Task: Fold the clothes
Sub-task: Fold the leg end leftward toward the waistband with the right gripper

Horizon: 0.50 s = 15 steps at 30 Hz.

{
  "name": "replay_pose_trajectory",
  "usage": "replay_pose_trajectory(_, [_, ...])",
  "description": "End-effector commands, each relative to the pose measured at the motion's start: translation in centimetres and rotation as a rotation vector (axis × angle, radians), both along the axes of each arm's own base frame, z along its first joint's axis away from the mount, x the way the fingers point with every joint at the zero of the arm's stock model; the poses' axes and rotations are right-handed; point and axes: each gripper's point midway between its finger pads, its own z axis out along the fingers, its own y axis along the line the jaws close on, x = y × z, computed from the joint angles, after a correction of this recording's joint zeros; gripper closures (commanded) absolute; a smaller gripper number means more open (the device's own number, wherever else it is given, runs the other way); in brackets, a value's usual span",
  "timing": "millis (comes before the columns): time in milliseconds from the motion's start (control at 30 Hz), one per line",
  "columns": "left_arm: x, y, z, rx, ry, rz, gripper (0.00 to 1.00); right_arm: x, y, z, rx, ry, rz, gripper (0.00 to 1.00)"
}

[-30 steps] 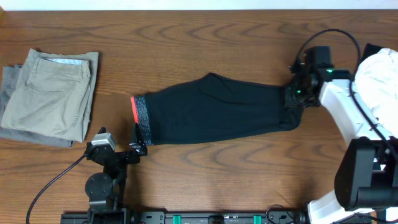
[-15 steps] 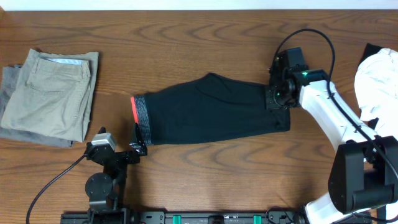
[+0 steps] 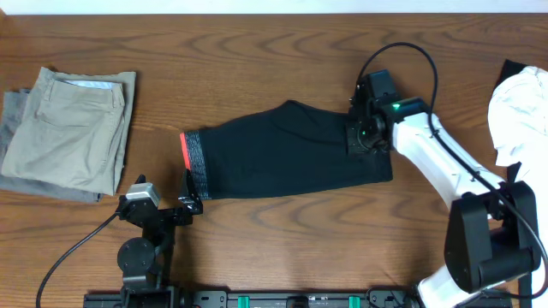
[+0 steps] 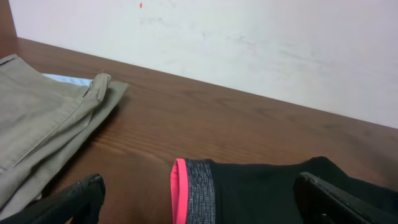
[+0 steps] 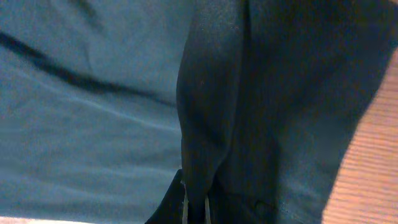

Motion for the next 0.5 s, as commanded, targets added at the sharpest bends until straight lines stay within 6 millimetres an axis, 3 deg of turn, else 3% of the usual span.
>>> replay_pose_trajectory(0, [-0.1,-0.3,-1.5,0.006,0.042,-0.016,0.02,0.5,1.7,0.3,0.027,-0.021,-0.003,0.99])
replay_pose_trajectory(133, [-0.1,-0.3,-1.5,0.006,0.042,-0.016,0.02,0.8,3.1,0.8,0.073,-0.036,0.011,0.99])
replay_pose_trajectory(467, [-0.1,-0.3,-1.5,0.006,0.042,-0.016,0.02,-0.6,6.5,0.9,0.122,-0.021,0.098,0.99])
